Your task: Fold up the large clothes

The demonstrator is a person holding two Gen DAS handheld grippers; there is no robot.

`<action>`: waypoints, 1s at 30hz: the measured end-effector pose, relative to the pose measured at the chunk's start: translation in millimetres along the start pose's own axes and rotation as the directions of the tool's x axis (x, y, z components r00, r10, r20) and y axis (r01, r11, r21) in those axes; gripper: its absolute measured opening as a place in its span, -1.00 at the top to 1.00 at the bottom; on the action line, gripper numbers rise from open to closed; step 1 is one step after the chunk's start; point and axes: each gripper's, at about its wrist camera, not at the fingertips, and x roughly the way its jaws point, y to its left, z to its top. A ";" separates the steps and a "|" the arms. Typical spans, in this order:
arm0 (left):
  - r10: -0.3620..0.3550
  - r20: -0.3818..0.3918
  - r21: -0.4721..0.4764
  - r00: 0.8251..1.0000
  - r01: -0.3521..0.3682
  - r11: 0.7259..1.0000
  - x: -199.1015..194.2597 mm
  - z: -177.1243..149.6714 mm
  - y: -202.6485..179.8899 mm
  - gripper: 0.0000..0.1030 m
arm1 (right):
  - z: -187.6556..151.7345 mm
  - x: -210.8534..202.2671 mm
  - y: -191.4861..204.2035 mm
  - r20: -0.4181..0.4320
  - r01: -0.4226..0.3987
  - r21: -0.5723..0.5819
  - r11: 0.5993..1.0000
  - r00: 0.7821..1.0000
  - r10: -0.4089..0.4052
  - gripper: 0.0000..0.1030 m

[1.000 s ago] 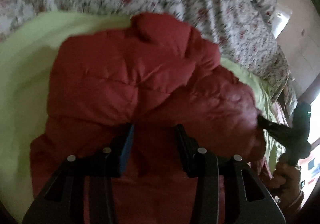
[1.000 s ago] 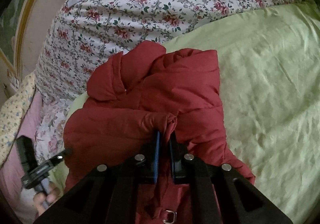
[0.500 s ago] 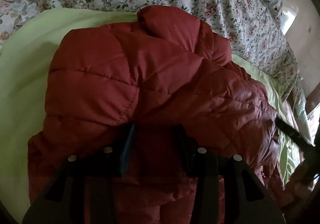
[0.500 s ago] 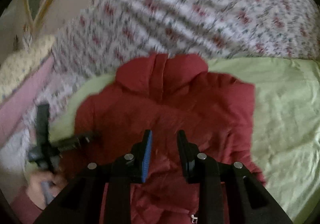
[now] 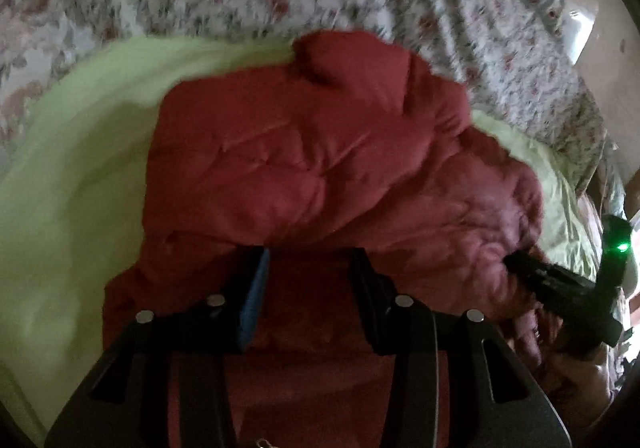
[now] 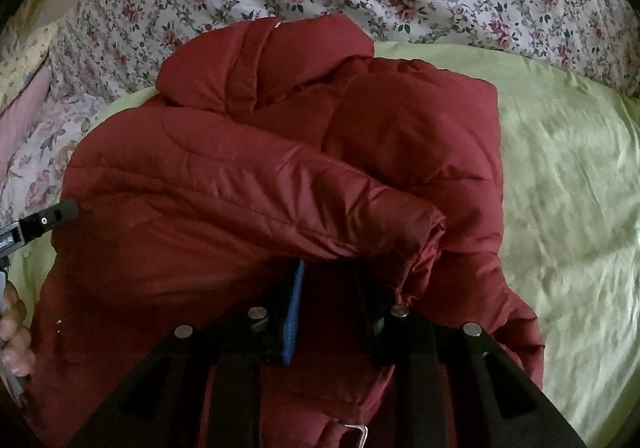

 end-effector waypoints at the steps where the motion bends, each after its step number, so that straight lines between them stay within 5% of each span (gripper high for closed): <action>1: -0.001 -0.007 0.002 1.000 0.001 1.000 5.5 -1.7 1.8 0.26 | -1.1 1.5 -0.9 0.005 -0.005 0.000 1.000 1.000 0.005 0.53; 10: -0.005 -0.014 -0.005 1.000 0.005 1.000 5.0 -4.3 1.9 0.26 | 0.7 -7.6 -2.0 0.005 -0.037 0.034 0.999 0.999 0.037 0.50; 12: -0.021 -0.008 -0.013 1.000 0.021 1.000 -7.3 -6.7 3.3 0.25 | -1.0 -22.8 -3.6 0.017 -0.056 0.062 0.996 0.998 0.055 0.44; 14: -0.035 0.009 -0.024 0.999 0.035 0.999 -22.4 -11.9 5.2 0.14 | -4.7 -38.4 -4.1 0.023 -0.072 0.079 0.994 0.997 0.071 0.15; 30: -0.013 0.003 -0.119 1.000 0.013 0.993 -118.4 -115.8 41.6 0.08 | -82.2 -155.2 -27.4 0.046 -0.127 0.174 0.976 0.992 0.121 -0.17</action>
